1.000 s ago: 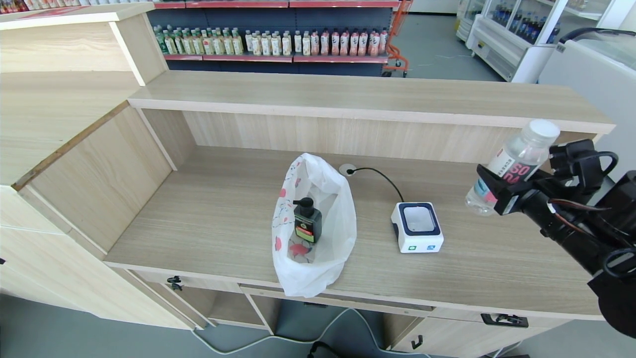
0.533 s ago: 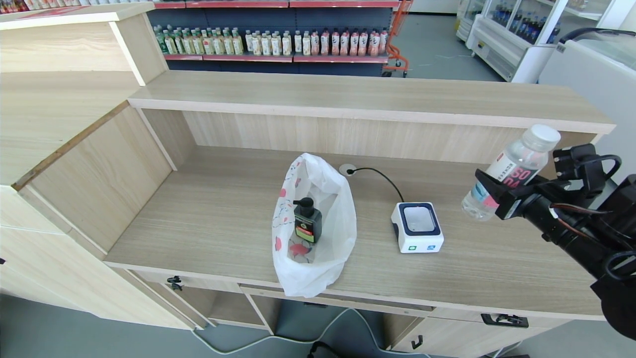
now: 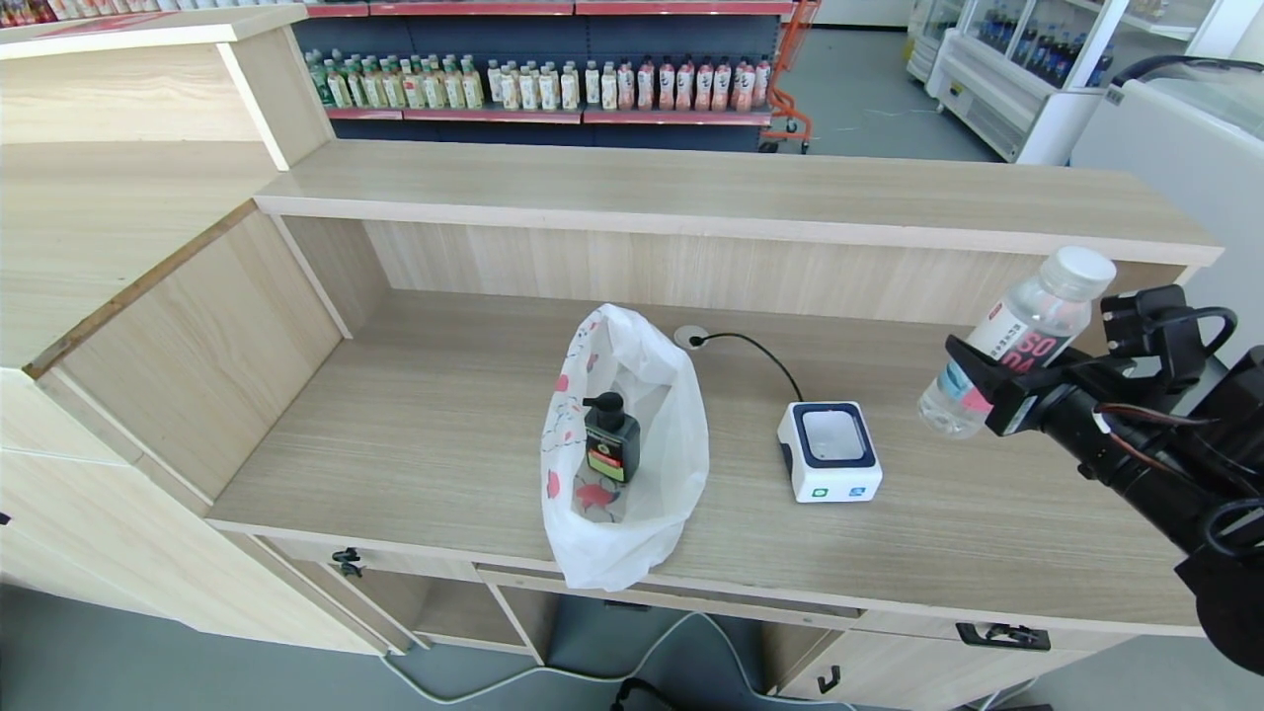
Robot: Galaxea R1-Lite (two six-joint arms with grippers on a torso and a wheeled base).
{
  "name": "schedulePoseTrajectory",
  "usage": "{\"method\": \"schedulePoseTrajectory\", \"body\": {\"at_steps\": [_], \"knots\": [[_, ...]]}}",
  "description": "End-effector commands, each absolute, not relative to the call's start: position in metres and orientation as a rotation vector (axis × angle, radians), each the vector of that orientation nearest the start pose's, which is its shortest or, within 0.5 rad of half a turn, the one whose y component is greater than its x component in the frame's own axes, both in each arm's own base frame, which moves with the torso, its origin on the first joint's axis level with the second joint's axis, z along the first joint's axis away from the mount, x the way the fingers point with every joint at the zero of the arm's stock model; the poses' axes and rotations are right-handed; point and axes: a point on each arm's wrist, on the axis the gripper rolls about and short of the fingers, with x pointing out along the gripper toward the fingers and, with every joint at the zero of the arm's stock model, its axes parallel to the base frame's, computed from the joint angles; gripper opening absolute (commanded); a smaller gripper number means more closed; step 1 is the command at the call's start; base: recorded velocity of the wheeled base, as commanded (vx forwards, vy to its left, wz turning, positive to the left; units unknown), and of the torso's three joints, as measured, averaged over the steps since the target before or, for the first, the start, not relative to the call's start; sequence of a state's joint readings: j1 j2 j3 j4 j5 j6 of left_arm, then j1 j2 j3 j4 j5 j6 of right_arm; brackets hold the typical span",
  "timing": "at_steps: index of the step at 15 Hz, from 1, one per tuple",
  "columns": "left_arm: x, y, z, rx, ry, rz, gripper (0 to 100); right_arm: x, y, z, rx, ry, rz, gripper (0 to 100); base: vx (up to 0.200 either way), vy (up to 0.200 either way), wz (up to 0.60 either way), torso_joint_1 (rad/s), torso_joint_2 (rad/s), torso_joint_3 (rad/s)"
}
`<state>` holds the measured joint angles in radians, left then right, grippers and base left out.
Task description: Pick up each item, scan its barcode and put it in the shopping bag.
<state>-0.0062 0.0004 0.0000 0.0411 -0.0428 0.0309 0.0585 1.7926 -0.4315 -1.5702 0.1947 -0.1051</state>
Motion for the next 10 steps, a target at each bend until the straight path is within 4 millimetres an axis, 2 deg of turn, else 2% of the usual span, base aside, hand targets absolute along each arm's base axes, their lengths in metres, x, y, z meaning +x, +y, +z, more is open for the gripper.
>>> {"method": "schedulePoseTrajectory", "body": {"at_steps": [1,4,10], "knots": [[-0.0229,-0.0008,0.0712,0.03,0.041,-0.05,100,0.2746,0.0204,0.1597,-0.119,-0.226,0.241,0,0.0,0.0,0.0,0.0,0.0,0.0],[-0.0229,-0.0008,0.0712,0.033,0.041,-0.05,100,0.274,0.0204,0.1588,-0.119,-0.222,0.241,0,0.0,0.0,0.0,0.0,0.0,0.0],[-0.0229,-0.0008,0.0712,0.035,0.041,-0.05,100,0.2805,0.0242,0.1534,-0.107,-0.207,0.275,0,0.0,0.2,0.0,0.004,0.01,0.002]]}}
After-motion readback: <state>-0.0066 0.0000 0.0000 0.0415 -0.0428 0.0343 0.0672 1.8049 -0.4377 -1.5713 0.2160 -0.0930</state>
